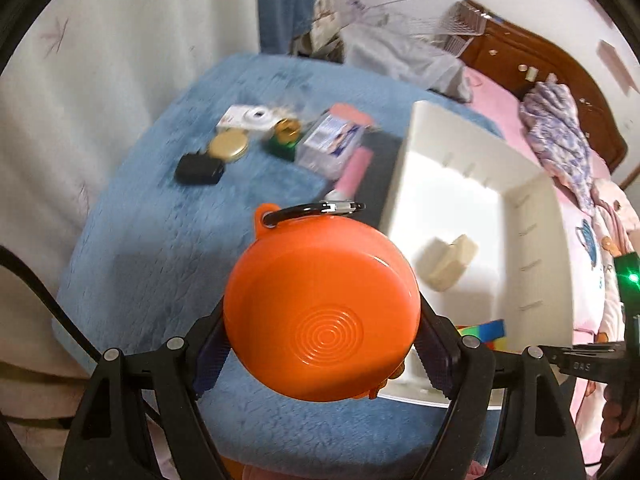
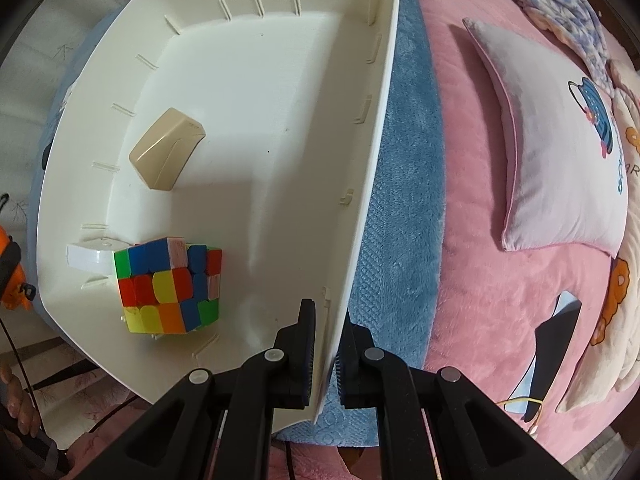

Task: Organize rigid objects
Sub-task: 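Carry the orange round case into the tray and release it with the left tool, then move the left tool to the black charger and grasp it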

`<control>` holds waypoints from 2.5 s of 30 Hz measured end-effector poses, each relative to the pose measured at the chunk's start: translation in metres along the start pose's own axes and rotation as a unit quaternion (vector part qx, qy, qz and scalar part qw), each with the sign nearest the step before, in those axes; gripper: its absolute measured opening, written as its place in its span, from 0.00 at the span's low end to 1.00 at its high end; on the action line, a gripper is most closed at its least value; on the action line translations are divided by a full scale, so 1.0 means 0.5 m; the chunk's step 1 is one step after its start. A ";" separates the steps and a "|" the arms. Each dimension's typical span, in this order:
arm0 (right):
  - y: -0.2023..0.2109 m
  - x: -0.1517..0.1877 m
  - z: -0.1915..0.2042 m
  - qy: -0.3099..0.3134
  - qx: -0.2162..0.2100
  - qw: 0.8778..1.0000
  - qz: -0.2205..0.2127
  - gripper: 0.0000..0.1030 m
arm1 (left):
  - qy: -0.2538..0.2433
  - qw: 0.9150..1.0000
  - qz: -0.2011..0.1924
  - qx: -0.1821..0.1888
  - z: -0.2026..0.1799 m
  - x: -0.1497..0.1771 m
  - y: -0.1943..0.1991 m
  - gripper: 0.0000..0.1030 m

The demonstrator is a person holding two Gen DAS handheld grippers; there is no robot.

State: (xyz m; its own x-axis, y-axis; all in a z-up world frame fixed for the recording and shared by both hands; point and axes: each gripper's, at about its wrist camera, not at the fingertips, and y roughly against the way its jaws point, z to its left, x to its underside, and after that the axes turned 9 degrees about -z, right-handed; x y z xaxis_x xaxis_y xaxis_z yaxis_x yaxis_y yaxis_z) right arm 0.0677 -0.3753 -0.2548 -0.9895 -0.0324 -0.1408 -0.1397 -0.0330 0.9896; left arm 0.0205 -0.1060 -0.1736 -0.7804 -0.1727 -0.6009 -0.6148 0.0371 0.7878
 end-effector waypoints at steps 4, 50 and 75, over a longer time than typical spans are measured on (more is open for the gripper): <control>0.003 0.004 0.002 0.008 -0.002 1.000 -0.002 0.09 | -0.022 1.000 -0.013 0.017 -0.024 -0.002 -0.005 0.80; -0.022 0.018 0.012 0.030 -0.001 0.999 0.026 0.10 | -0.158 0.982 -0.034 0.095 -0.192 -0.091 -0.046 0.89; -0.037 -0.006 -0.028 -0.122 0.019 0.992 0.027 0.09 | -0.029 0.999 -0.005 -0.035 0.150 -0.198 -0.109 0.89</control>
State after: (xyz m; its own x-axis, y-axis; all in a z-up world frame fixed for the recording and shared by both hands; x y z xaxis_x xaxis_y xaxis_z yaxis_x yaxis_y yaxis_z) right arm 0.0740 -0.3887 -0.2729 -0.9744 0.2092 -0.0821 -0.0839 -0.0001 0.9965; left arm 0.1228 -0.0173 -0.1673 -0.7807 -0.1144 -0.6143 -0.6149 -0.0339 0.7879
